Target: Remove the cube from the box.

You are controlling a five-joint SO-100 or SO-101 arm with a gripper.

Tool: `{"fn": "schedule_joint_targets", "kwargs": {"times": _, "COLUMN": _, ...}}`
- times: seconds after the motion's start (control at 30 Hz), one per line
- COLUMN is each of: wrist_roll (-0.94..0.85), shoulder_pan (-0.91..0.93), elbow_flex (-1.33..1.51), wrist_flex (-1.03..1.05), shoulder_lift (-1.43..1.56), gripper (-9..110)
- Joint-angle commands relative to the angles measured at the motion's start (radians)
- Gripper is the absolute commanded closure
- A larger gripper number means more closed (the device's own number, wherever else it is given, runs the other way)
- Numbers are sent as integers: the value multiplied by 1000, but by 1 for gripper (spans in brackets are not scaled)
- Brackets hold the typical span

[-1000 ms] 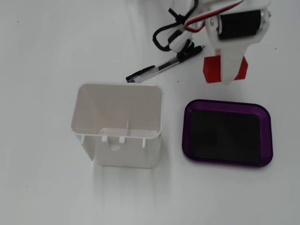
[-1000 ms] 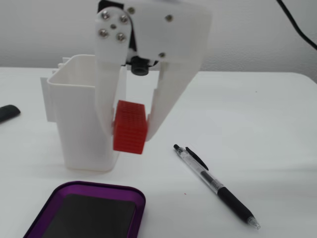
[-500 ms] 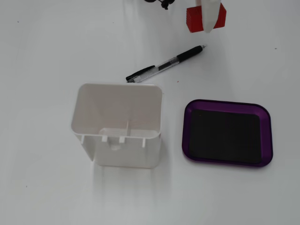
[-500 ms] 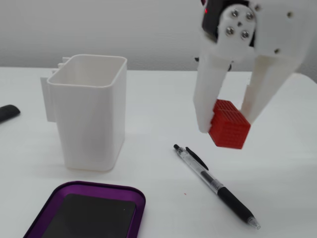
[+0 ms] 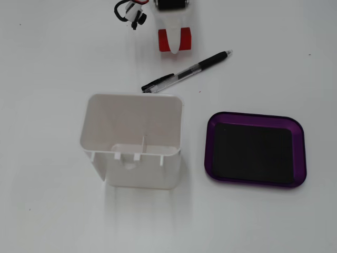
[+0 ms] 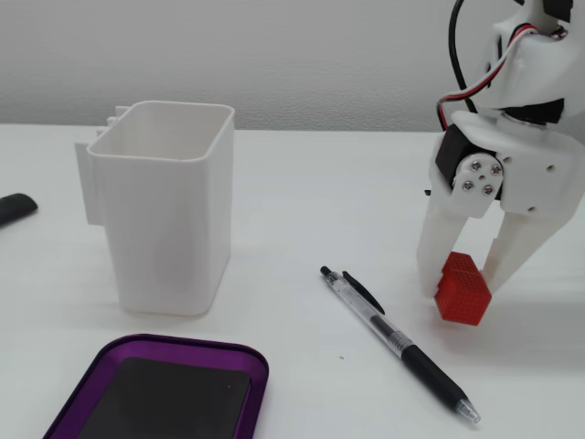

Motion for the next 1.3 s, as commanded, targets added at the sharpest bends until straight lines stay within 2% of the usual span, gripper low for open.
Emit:
{"fn": "schedule_joint_targets", "kwargs": {"times": 0.0, "wrist_roll": -9, "shoulder_pan": 12, "elbow_flex": 15, "wrist_flex": -17, "shoulder_lift": 46, "gripper": 102}}
{"fn": "schedule_joint_targets", "kwargs": {"times": 0.27, "wrist_roll": -9, "shoulder_pan": 2, "elbow_flex": 52, "wrist_flex": -17, "shoulder_lift": 49, "gripper": 101}}
{"fn": "schedule_joint_targets", "kwargs": {"times": 0.63, "wrist_roll": -8, "shoulder_pan": 0, "elbow_flex": 37, "wrist_flex": 14, "shoulder_lift": 54, "gripper": 82}}
{"fn": "schedule_joint_targets", "kwargs": {"times": 0.87, "wrist_roll": 5, "shoulder_pan": 43, "elbow_flex": -199, "wrist_flex": 187, "shoulder_lift": 81, "gripper": 80}}
{"fn": "schedule_joint_targets", "kwargs": {"times": 1.1, "wrist_roll": 5, "shoulder_pan": 78, "elbow_flex": -319, "wrist_flex": 316, "shoulder_lift": 417, "gripper": 81}}
{"fn": "schedule_joint_targets", "kwargs": {"times": 1.27, "wrist_roll": -8, "shoulder_pan": 84, "elbow_flex": -110, "wrist_flex": 305, "shoulder_lift": 781, "gripper": 81}}
